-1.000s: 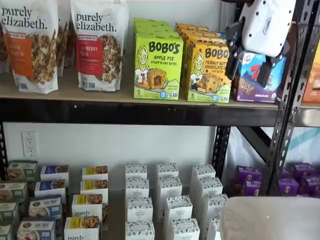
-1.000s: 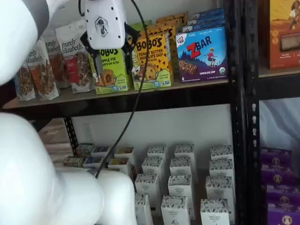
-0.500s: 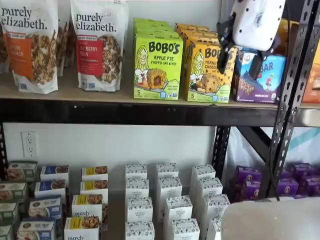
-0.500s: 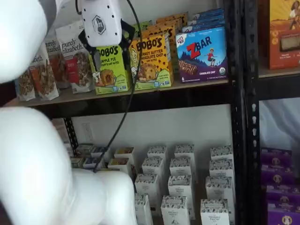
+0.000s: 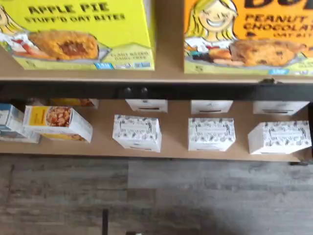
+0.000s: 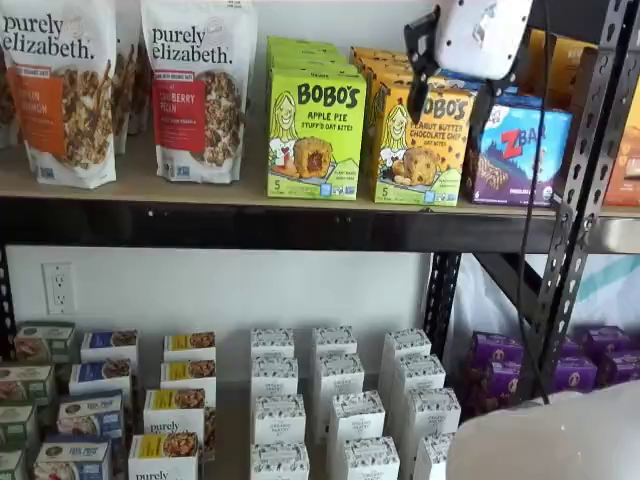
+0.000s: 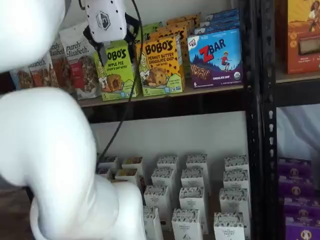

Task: Pick the green box on the top shelf, the fourth from the left

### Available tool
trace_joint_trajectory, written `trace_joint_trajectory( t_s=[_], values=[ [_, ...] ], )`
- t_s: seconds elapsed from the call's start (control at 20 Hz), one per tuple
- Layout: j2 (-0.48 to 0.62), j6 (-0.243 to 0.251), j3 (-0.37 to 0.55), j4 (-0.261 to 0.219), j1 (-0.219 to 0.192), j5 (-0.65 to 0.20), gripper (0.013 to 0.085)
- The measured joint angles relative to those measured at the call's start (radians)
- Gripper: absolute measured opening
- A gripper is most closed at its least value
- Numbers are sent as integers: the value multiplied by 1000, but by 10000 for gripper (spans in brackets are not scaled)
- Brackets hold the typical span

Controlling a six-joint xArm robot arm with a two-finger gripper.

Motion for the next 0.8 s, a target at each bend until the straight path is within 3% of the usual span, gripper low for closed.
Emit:
trace_joint_trajectory(
  t_s=[0.5, 0.8],
  values=[
    [145, 125, -86, -71, 137, -75, 850],
    [226, 152, -135, -83, 163, -134, 850]
  ],
)
